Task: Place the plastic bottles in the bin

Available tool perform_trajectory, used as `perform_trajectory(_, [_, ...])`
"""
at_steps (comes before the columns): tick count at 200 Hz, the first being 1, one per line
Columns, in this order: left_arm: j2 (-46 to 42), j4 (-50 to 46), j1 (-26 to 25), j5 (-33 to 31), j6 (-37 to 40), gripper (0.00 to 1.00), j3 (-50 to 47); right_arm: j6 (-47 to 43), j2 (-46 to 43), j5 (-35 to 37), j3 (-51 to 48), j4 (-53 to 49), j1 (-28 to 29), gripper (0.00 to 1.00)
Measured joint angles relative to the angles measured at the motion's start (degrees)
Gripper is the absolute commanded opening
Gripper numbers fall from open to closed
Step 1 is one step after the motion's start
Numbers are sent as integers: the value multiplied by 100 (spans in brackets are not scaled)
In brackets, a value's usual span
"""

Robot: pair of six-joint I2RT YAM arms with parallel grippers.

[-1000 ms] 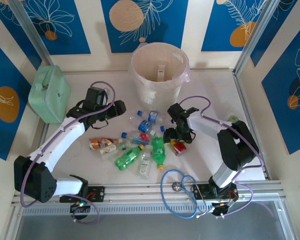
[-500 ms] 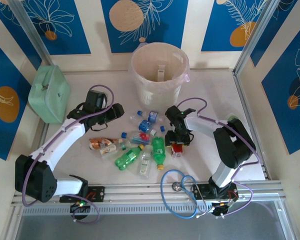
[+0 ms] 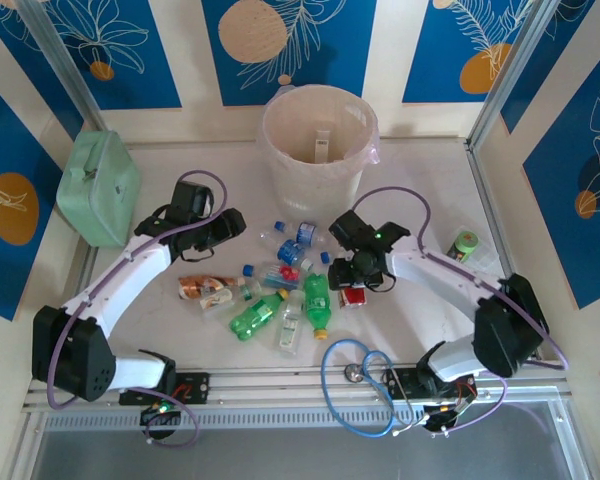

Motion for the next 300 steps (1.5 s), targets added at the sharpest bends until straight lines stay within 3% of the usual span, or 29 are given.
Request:
perform_trajectory(39, [0,-114,2,-109,-28,72,2,85,-835,11,1130,-402,157,52])
perform_trajectory(80, [4,-221,7,-149,-105,72,20,76,-903,-337,2802,-251,-348,52])
perform_trajectory(192, [13,-533,11,-297,68,72,509,468,1764,-1707,5545,984,-2135,53])
perform_trajectory(238, [-13,-533,11,-358,68,72,264,483,2693,-2006,6623,719,-2323,63])
perform_trajectory(300, [-302,-573,11,-492,70,78,76,490,2992,-2083,6948,400,-2315,74])
